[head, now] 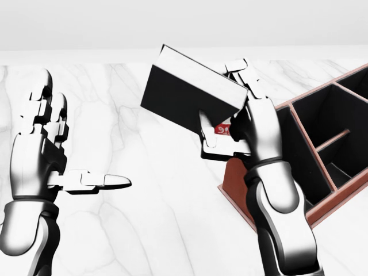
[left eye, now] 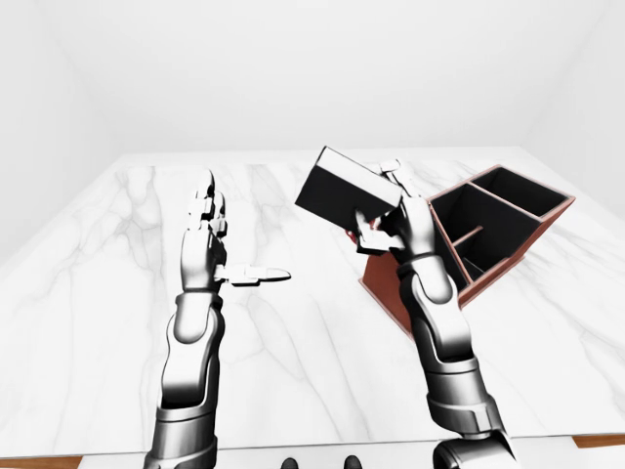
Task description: Pick up the book and place it in the left compartment of the caddy.
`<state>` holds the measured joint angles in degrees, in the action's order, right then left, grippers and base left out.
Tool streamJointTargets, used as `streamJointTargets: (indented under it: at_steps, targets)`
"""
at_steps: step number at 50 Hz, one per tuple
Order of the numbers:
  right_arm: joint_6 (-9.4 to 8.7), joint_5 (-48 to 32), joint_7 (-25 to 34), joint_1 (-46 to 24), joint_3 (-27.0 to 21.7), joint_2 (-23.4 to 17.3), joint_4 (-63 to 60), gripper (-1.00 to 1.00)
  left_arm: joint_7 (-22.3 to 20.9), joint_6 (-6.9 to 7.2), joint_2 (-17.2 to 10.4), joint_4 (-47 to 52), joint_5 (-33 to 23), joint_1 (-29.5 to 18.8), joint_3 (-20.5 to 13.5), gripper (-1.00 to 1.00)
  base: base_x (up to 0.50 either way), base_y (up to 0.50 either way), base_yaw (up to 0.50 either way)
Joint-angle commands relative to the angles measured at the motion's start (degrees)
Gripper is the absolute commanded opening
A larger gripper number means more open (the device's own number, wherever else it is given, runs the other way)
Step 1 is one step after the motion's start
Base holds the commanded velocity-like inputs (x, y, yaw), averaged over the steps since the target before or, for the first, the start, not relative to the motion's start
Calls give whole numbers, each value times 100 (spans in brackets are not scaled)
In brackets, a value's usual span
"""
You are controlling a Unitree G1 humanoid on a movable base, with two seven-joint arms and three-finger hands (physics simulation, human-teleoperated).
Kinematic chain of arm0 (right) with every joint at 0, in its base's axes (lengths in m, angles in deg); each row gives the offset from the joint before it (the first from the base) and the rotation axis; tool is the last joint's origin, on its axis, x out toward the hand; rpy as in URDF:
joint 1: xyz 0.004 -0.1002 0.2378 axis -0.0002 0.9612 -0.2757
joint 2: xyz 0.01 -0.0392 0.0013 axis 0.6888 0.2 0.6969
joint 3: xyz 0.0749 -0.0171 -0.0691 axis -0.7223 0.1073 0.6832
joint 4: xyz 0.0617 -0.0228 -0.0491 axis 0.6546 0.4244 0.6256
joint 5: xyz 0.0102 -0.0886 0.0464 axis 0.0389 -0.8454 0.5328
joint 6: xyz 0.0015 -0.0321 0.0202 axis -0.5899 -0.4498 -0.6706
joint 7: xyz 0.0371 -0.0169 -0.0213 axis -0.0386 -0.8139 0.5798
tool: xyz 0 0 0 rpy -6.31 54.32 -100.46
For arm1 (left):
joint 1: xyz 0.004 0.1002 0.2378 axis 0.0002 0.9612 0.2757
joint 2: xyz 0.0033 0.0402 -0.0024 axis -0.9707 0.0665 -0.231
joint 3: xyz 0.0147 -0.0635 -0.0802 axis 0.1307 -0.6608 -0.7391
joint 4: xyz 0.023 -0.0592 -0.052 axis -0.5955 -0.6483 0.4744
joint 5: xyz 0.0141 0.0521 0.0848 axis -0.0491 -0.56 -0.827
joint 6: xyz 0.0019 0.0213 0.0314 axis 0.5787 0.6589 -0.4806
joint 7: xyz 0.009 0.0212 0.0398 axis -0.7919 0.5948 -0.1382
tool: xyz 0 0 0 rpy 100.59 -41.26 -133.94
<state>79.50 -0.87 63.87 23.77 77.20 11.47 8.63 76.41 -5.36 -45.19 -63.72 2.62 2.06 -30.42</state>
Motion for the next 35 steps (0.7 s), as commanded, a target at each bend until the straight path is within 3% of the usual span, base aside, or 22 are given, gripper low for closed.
streamJointTargets:
  at_steps: [1, 20, 26, 35]
  targets:
    - [0, 556, -285, -177, -294, -209, -1056, -100, 2, 0, 13, -33, -16, 8, 13, 100, 0, 0, 0]
    - [0, 1087, -559, 388, -1040, -844, -1917, -100, -48, 0, -40, -175, 24, -91, -39, 100, 0, 0, 0]
    - [0, 1302, -317, 1170, -1616, -975, -2276, -100, -50, 0, -66, -141, 49, -102, -74, 100, 0, 0, 0]
    - [0, 1428, 66, 1780, -2363, -1162, -2397, -100, -18, 0, -25, 62, 16, -26, -25, 100, 0, 0, 0]
